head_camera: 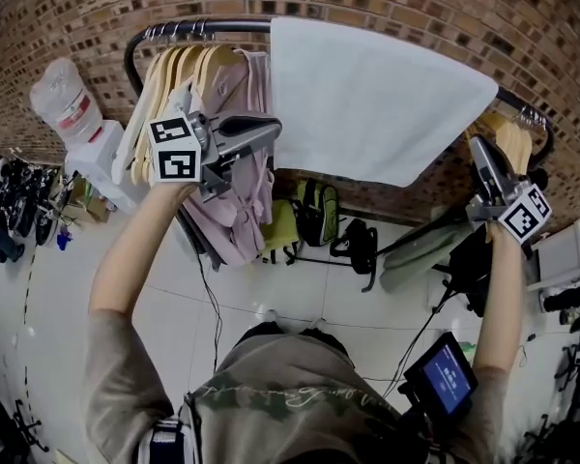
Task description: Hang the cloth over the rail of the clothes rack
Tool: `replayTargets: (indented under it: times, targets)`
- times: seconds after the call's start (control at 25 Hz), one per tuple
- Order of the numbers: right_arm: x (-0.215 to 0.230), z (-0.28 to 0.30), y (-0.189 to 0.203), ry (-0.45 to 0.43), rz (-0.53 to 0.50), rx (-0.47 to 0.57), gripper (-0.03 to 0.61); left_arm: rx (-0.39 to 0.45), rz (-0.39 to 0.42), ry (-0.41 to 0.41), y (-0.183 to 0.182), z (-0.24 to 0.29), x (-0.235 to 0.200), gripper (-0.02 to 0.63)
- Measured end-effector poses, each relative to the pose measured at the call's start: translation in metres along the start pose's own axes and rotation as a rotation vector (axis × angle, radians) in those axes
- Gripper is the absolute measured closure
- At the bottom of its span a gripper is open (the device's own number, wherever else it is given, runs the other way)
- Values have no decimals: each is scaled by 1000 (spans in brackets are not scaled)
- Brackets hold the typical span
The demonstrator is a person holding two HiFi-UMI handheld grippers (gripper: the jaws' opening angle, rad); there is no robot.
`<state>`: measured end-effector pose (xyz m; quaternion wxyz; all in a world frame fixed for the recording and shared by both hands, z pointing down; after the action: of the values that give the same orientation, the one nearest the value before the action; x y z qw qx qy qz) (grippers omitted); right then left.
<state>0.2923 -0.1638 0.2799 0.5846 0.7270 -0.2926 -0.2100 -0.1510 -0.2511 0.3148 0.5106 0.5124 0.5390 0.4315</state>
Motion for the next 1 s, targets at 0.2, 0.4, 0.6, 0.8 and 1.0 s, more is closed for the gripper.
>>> replayTargets:
  times: [0.2,0.4,0.6,0.8,1.0]
  targets:
    - [-63,24,17,-149,-63,-72,558,-22,-22,63,7,10,14,609]
    - [-108,21,27,-231,-18,-68,571,-48,-24,107,17,31,67,609]
    - [-138,-5,32,-287,4,-63,571,-29,-4,99,23,36,128,609]
    - [-176,-43,39,-327,16,-92,571,46,-37,44,19,18,188,609]
    - [-203,-69,52,-347,84,-97,571,24,-34,-20,27,14,230,609]
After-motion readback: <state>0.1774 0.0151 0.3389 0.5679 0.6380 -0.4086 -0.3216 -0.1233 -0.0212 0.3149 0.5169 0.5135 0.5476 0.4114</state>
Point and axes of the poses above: the fingertips, and each gripper's own axes: z forward along the fingers, x to its right, y out of its underside, the point moved 7 cm from there along -z, backward along the fingers, and after that the axes turned 3 degrees about x, right-handed, at the moved point
